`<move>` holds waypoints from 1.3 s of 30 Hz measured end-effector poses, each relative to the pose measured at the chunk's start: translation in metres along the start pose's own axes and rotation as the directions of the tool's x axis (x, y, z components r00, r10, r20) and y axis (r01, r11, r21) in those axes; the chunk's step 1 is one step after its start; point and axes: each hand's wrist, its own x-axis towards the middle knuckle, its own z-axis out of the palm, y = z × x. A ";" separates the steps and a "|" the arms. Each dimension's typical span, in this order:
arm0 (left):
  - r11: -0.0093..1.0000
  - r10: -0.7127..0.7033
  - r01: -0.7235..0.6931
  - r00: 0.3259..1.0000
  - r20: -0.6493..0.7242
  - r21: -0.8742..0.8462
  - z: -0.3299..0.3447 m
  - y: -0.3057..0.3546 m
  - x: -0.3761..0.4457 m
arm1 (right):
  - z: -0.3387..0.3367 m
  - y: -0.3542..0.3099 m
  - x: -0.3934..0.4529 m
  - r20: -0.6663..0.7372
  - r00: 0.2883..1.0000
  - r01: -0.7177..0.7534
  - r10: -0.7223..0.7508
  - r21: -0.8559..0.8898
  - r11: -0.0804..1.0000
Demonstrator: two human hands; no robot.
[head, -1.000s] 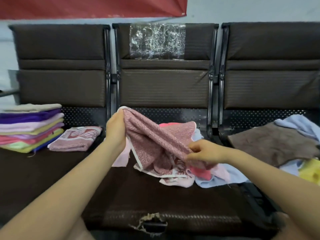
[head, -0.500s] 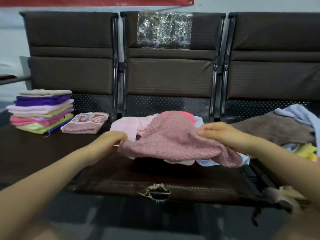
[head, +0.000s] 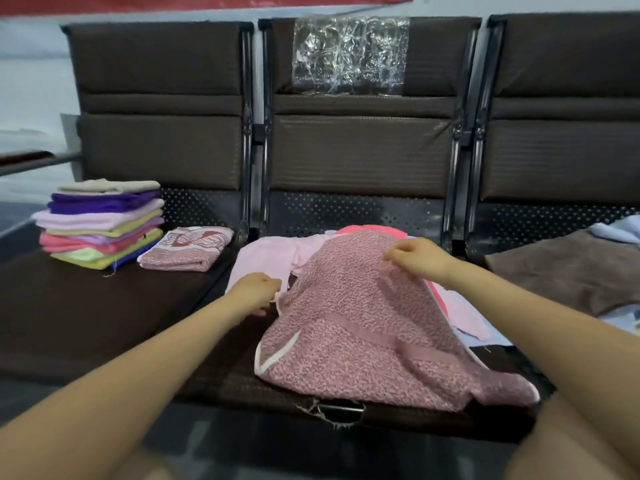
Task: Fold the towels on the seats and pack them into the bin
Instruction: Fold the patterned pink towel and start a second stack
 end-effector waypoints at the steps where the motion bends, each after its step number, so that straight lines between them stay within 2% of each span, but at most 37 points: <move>1: 0.994 -0.074 0.075 0.997 0.010 -0.074 0.002 0.001 0.006 | 0.002 0.003 0.010 -0.074 0.997 -0.020 0.019 -0.014 1.000; 4: 0.968 -0.187 0.198 0.979 0.082 -0.155 0.010 0.006 0.022 | 0.007 0.014 0.034 -0.198 0.971 -0.124 0.136 0.074 0.990; 6: 0.962 -0.223 0.246 0.959 0.177 -0.116 0.016 0.012 0.022 | 0.011 0.027 0.051 -0.136 0.952 -0.233 0.274 0.255 0.938; 9: 0.969 -0.235 0.248 0.935 0.264 -0.018 0.027 0.019 0.025 | 0.017 0.061 0.084 0.037 0.939 -0.294 0.343 0.606 0.740; 10: 0.967 -0.221 0.248 0.931 0.292 -0.059 0.030 0.021 0.028 | 0.017 0.057 0.081 0.045 0.939 -0.276 0.340 0.688 0.671; 12: 0.937 -0.152 0.237 0.938 0.311 -0.258 0.035 0.030 0.030 | 0.014 0.041 0.071 0.031 0.936 -0.250 0.351 0.761 0.599; 13: 0.915 -0.103 0.199 0.956 0.275 -0.351 0.036 0.036 0.030 | 0.013 0.038 0.071 0.006 0.939 -0.221 0.344 0.778 0.588; 15: 0.895 0.015 0.035 0.994 0.108 -0.444 0.034 0.050 0.034 | 0.008 0.027 0.068 -0.065 0.946 -0.127 0.317 0.825 0.550; 18: 0.826 0.093 -0.171 0.981 -0.169 -0.538 0.017 0.059 0.047 | -0.006 0.003 0.058 -0.199 0.952 0.059 0.231 0.864 0.500; 20: 0.721 0.127 -0.239 0.968 -0.215 -0.651 0.002 0.058 0.051 | -0.021 -0.009 0.045 -0.292 0.947 0.208 0.134 0.875 0.437; 21: 0.644 0.151 -0.262 0.964 -0.217 -0.718 -0.004 0.057 0.050 | -0.030 -0.013 0.039 -0.312 0.945 0.259 0.101 0.899 0.352; 23: 0.470 0.199 -0.295 0.954 -0.225 -0.832 -0.019 0.058 0.044 | -0.045 -0.020 0.023 -0.259 0.964 0.251 0.055 0.960 0.128; 24: 0.389 0.210 -0.293 0.951 -0.225 -0.873 -0.026 0.058 0.041 | -0.051 -0.022 0.014 -0.221 0.975 0.219 0.034 0.973 0.068; 25: 0.351 0.218 -0.285 0.951 -0.218 -0.892 -0.033 0.057 0.035 | -0.053 -0.024 0.007 -0.187 0.982 0.186 0.018 0.981 0.060; 26: 0.362 0.233 -0.268 0.953 -0.191 -0.893 -0.038 0.054 0.030 | -0.054 -0.025 0.002 -0.162 0.987 0.160 0.017 0.983 0.094; 27: 0.430 0.235 -0.231 0.962 -0.139 -0.873 -0.042 0.050 0.022 | -0.051 -0.025 -0.003 -0.128 0.991 0.121 0.027 0.978 0.170; 29: 0.669 0.141 -0.095 0.990 -0.001 -0.737 -0.038 0.039 0.005 | -0.040 -0.019 -0.009 -0.030 0.999 0.006 0.045 0.889 0.457; 31: 0.903 0.003 0.005 1.000 0.017 -0.430 -0.027 0.024 -0.012 | -0.023 -0.003 -0.016 0.211 0.978 -0.146 0.010 0.642 0.753; 32: 0.977 -0.038 0.036 0.999 -0.005 -0.210 -0.020 0.014 -0.017 | -0.014 0.005 -0.022 0.380 0.925 -0.196 0.011 0.453 0.870; 33: 0.998 -0.064 0.065 0.998 -0.007 0.008 -0.014 0.005 -0.024 | -0.008 0.012 -0.027 0.522 0.852 -0.209 0.043 0.263 0.942; 34: 0.984 -0.096 0.089 0.995 0.036 0.151 -0.006 -0.001 -0.027 | -0.002 0.016 -0.034 0.622 0.777 -0.219 0.102 0.114 0.969; 35: 0.970 -0.134 0.109 0.986 0.104 0.218 0.002 -0.004 -0.031 | 0.000 0.018 -0.038 0.657 0.740 -0.204 0.143 0.017 0.979; 36: 0.959 -0.138 0.097 0.981 0.140 0.266 0.007 -0.006 -0.029 | 0.000 0.017 -0.041 0.633 0.761 -0.156 0.145 -0.038 0.987; 37: 0.941 -0.125 0.071 0.982 0.144 0.332 0.011 -0.004 -0.027 | -0.001 0.017 -0.038 0.551 0.828 -0.078 0.105 -0.073 0.994; 38: 0.931 -0.102 0.056 0.989 0.110 0.360 0.012 0.000 -0.023 | -0.001 0.016 -0.035 0.429 0.902 -0.003 0.036 -0.078 0.997; 39: 0.948 -0.061 0.037 0.996 0.066 0.317 0.013 0.005 -0.018 | -0.001 0.016 -0.029 0.284 0.958 0.042 -0.021 -0.066 0.997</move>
